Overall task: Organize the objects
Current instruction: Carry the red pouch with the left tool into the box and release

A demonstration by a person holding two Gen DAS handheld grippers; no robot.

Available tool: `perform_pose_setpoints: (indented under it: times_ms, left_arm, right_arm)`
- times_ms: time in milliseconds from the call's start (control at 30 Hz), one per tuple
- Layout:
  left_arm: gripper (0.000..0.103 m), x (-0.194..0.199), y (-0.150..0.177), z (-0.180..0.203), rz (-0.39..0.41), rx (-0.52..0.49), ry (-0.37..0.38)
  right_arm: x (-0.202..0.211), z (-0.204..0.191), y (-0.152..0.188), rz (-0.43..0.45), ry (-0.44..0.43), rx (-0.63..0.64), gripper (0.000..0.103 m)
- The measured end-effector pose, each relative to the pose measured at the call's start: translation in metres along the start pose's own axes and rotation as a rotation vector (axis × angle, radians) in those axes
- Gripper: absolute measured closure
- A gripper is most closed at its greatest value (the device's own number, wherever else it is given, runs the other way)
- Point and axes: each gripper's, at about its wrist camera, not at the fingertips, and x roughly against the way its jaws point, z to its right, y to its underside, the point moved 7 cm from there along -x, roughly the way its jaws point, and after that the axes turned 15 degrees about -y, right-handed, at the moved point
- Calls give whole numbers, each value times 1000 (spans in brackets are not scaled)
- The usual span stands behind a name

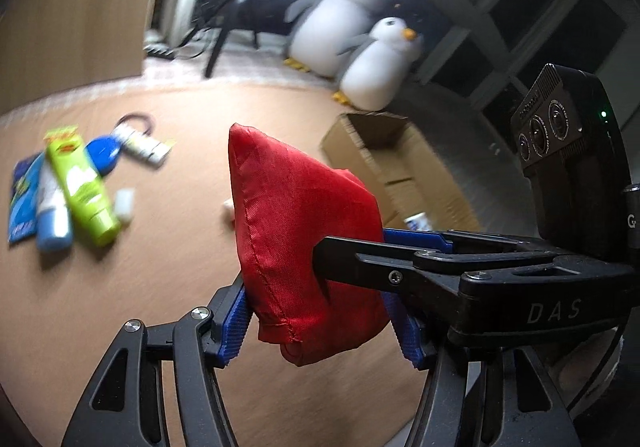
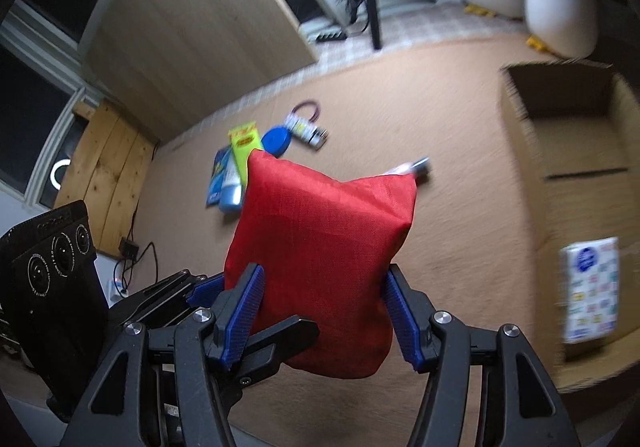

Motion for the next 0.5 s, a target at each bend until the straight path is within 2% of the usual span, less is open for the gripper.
perform_pose_setpoints:
  times_ms: [233,500]
  left_arm:
    - [39,-14,-28,62,25,-57,54]
    - [39,-52,-51,131,19,-95,94]
  right_arm:
    - [57,32,-20,83,66,-6,46]
    - [102,84,-32,139,129,-44,46]
